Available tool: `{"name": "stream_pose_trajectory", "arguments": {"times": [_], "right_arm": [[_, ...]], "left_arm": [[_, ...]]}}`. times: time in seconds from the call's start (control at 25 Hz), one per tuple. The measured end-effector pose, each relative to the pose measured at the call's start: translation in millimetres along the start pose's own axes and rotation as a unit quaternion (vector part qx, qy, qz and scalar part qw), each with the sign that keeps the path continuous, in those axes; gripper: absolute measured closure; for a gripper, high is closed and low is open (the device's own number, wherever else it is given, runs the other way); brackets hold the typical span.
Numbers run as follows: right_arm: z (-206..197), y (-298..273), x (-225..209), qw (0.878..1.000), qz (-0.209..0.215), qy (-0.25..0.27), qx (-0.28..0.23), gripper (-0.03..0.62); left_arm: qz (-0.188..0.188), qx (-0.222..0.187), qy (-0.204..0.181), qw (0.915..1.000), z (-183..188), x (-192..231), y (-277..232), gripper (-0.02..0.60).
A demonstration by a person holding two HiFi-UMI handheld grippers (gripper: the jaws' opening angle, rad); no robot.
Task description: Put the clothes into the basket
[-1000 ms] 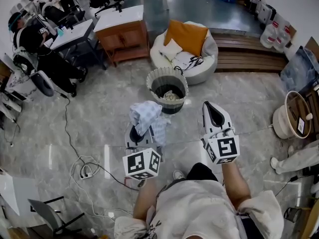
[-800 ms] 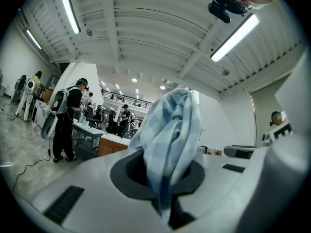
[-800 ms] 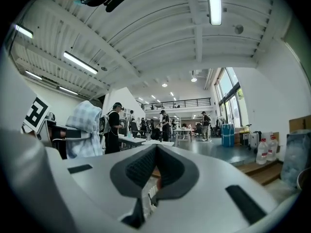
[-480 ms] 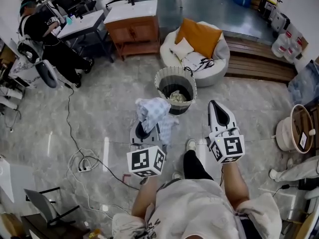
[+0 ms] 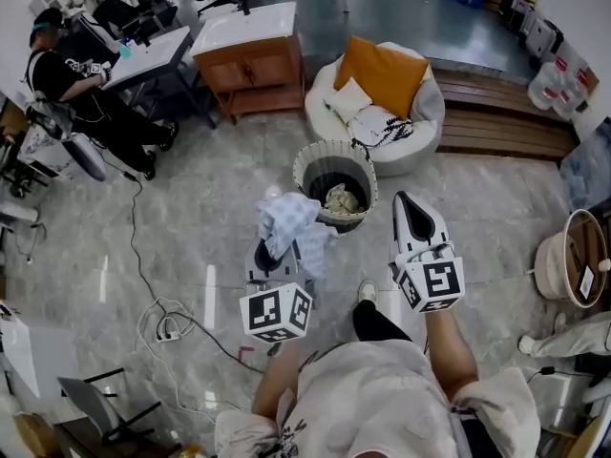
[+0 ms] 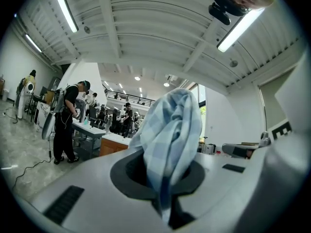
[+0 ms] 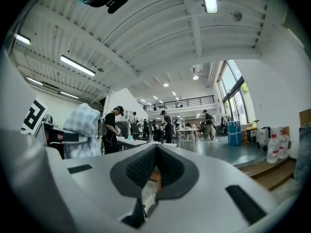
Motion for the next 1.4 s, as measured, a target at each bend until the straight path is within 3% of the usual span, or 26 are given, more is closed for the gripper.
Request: {"name": "stream_pose_trajectory", "arguments": {"times": [0.4,0.72,1.4], "right_arm": [[-1,-103,-71,1.0,0.012,-0.027,-0.002,0.606],[1,-151,-113,0.999,0.022,-0.047,-0.015,0.606],[-27,-273,-102,0.999,0.007,-0.044,0.003,0.606]], "left_arm": [[0.012,-0.003,-0.017,0.9998,11,-12,-118,0.546],[0.003,0.002,-0.016,0.9999,10,-20,-191,0.546],[-0.068,0.046,0.0,0.9966,-22,46,-314,0.546]]}}
Point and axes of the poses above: the fingertips, and each gripper's own axes: y backward along the fingers, x to its left, z out of its top, the point moved 2 cm from there along y, backward along the fingers, and after that the axes turned 12 degrees about -z, right-handed, at the moved point
